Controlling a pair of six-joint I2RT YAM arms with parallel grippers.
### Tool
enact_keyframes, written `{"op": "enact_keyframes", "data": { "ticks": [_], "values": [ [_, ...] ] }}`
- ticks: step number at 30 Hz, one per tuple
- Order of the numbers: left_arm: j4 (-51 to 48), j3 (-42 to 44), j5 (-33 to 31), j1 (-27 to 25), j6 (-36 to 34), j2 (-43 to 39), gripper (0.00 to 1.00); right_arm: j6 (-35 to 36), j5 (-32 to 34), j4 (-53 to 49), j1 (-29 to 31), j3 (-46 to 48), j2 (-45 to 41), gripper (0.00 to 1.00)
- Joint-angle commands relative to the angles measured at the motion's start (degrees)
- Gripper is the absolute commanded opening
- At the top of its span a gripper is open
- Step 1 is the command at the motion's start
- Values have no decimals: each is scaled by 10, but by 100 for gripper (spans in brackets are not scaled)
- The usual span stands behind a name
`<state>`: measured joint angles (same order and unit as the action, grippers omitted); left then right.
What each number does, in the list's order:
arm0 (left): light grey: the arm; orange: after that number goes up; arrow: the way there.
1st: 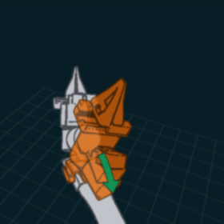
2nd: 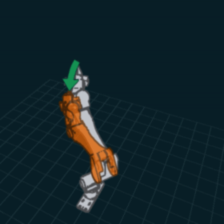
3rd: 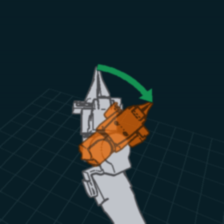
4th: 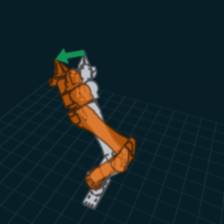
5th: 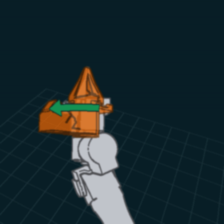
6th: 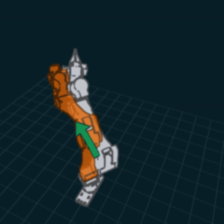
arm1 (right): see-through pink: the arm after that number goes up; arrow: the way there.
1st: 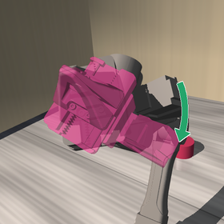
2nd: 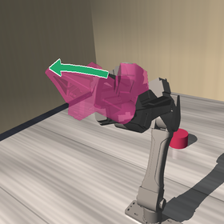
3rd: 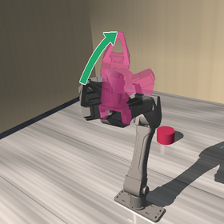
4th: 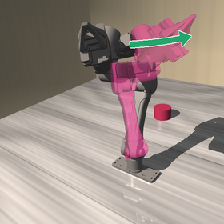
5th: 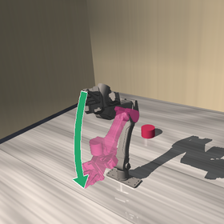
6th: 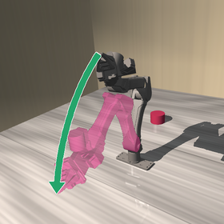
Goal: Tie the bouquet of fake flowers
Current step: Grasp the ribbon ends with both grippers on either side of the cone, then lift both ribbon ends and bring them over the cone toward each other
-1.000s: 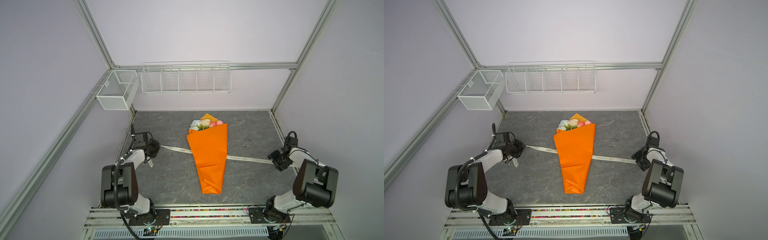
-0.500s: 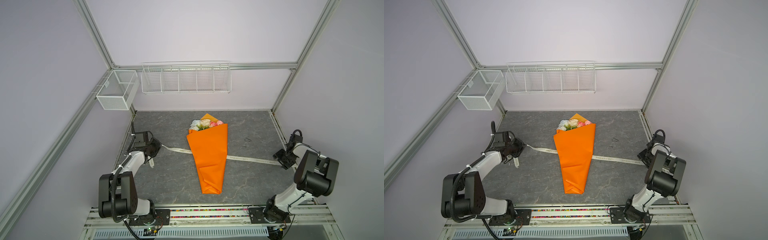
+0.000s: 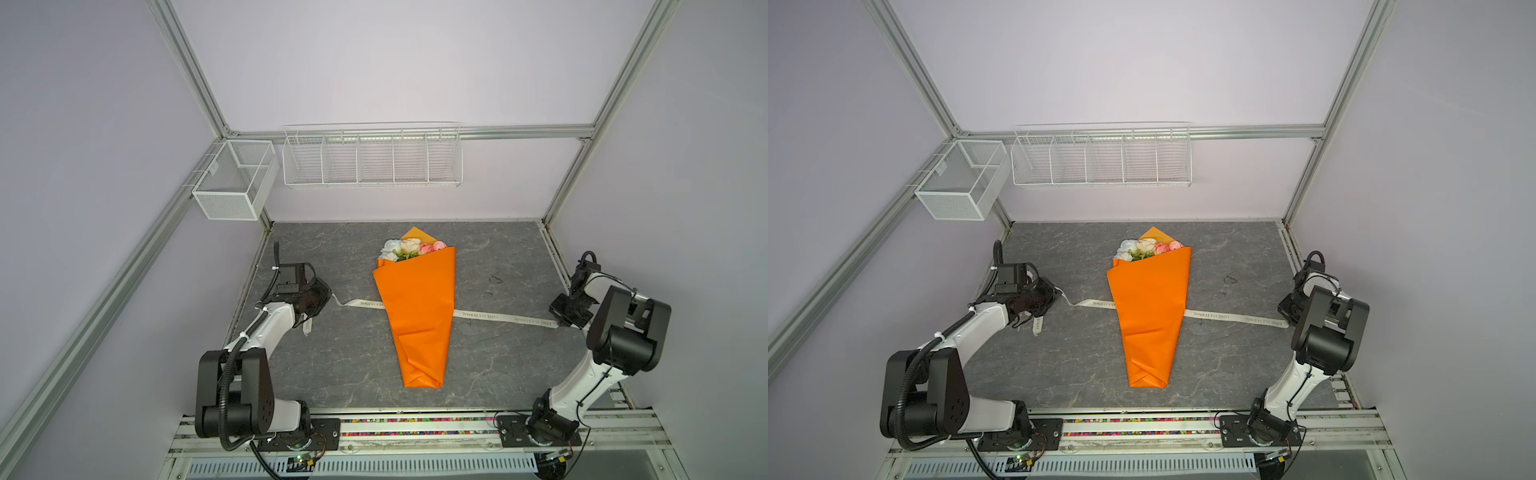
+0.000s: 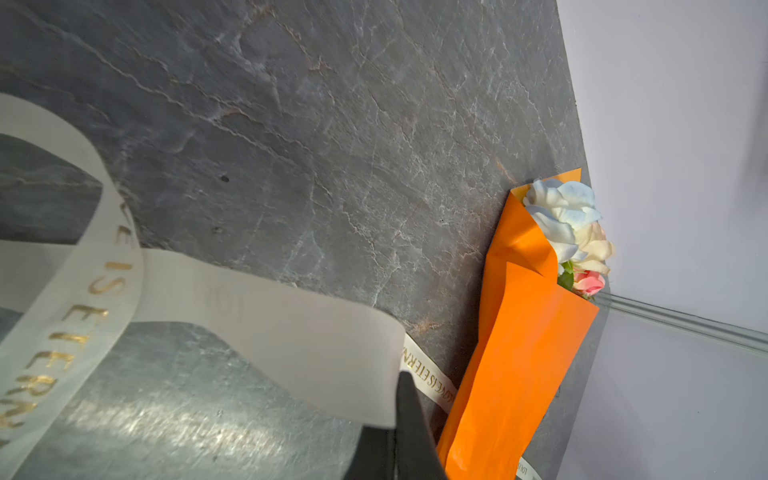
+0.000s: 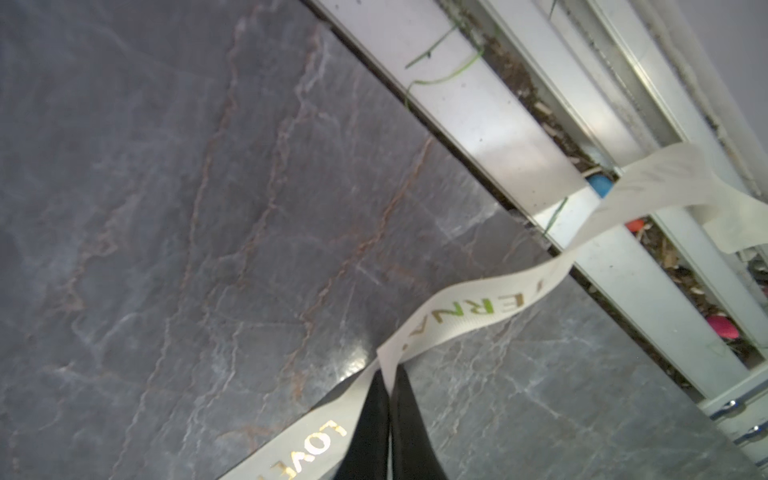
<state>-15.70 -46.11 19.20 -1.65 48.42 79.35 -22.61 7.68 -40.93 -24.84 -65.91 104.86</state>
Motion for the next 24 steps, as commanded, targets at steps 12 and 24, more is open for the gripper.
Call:
{"op": "enact_keyframes", "data": {
  "ticks": [12, 24],
  "values": [
    [-63, -44, 16, -17, -81, -88, 0, 22, -74, 25, 136, 35, -260, 7],
    [-126, -104, -15, -96, -168, -138, 0, 112, -93, 63, 518, -107, -292, 7]
  ]
}}
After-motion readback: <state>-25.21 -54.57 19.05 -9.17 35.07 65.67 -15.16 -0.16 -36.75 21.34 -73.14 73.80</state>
